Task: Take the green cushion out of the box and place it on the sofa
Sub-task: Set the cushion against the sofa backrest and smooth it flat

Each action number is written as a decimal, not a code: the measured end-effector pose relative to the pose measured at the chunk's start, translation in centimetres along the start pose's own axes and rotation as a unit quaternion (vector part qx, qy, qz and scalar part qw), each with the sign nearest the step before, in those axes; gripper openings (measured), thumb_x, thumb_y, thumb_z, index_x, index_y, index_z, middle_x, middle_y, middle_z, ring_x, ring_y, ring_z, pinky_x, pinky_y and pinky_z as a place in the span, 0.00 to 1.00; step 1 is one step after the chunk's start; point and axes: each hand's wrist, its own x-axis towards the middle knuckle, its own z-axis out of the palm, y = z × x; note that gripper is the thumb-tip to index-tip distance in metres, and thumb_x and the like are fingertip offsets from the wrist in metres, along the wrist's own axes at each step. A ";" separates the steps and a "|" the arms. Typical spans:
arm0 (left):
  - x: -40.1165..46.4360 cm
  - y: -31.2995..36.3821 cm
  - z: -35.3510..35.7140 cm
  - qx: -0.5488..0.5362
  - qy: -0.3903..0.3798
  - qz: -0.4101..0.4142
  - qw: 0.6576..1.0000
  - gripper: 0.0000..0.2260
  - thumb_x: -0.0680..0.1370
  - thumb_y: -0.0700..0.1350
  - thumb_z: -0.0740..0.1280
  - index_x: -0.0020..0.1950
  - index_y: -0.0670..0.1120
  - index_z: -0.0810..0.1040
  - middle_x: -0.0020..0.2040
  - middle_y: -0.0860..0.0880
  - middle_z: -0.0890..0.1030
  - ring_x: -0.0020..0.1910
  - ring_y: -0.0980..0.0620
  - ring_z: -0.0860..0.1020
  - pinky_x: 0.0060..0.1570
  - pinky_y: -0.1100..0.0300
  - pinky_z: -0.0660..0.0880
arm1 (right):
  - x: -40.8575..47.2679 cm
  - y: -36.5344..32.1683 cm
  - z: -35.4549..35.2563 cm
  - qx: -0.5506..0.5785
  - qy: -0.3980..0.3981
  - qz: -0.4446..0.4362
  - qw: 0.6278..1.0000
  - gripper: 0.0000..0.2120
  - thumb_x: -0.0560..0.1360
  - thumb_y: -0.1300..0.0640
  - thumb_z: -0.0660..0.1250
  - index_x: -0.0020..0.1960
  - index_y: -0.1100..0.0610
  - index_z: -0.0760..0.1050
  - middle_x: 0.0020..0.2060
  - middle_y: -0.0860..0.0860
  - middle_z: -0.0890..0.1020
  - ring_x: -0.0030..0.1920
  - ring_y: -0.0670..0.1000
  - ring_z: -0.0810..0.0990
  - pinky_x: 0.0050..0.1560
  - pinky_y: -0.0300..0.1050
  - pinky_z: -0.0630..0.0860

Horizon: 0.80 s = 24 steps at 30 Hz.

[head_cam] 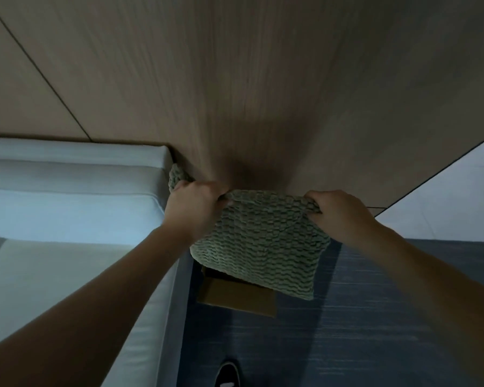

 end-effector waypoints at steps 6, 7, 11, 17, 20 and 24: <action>-5.3 3.1 -5.5 0.006 0.039 -0.007 0.999 0.07 0.76 0.50 0.67 0.48 0.48 0.82 0.42 0.47 0.84 0.44 0.42 0.81 0.47 0.50 0.70 | -5.7 -3.9 -2.3 -0.015 0.022 -0.030 0.999 0.07 0.76 0.57 0.62 0.44 0.59 0.77 0.36 0.53 0.80 0.37 0.52 0.77 0.33 0.44 0.69; -6.6 3.6 -6.2 0.009 0.040 -0.008 0.999 0.07 0.76 0.50 0.67 0.48 0.48 0.81 0.42 0.47 0.84 0.44 0.42 0.81 0.46 0.51 0.70 | -6.9 -4.5 -2.4 -0.013 0.028 -0.038 0.999 0.07 0.76 0.58 0.62 0.43 0.59 0.76 0.35 0.51 0.79 0.36 0.51 0.77 0.31 0.42 0.67; -11.4 5.7 -9.6 0.029 0.051 -0.003 0.998 0.09 0.77 0.50 0.65 0.49 0.47 0.81 0.43 0.46 0.84 0.45 0.42 0.80 0.44 0.52 0.68 | -12.1 -7.3 -2.9 -0.020 0.057 -0.070 0.996 0.08 0.76 0.58 0.61 0.41 0.59 0.75 0.34 0.51 0.78 0.35 0.52 0.76 0.30 0.41 0.64; -18.2 7.8 -14.4 0.054 0.084 -0.040 0.994 0.08 0.78 0.49 0.66 0.49 0.46 0.81 0.44 0.45 0.84 0.43 0.40 0.80 0.40 0.55 0.63 | -17.8 -12.4 -3.1 -0.031 0.086 -0.099 0.991 0.05 0.76 0.59 0.60 0.43 0.55 0.74 0.36 0.51 0.78 0.36 0.52 0.75 0.29 0.42 0.62; -21.7 7.5 -16.7 0.071 0.082 -0.050 0.993 0.08 0.78 0.48 0.66 0.49 0.45 0.81 0.43 0.45 0.84 0.42 0.40 0.80 0.39 0.55 0.63 | -20.2 -15.2 -2.1 -0.022 0.090 -0.105 0.990 0.08 0.76 0.59 0.61 0.50 0.55 0.78 0.37 0.51 0.79 0.36 0.51 0.74 0.31 0.43 0.67; -25.6 6.1 -18.6 0.082 0.080 -0.053 0.992 0.07 0.77 0.47 0.66 0.48 0.45 0.81 0.41 0.46 0.84 0.40 0.40 0.80 0.37 0.55 0.63 | -22.2 -18.7 -0.5 0.004 0.076 -0.103 0.992 0.06 0.76 0.59 0.61 0.44 0.53 0.75 0.35 0.49 0.78 0.35 0.51 0.76 0.31 0.42 0.67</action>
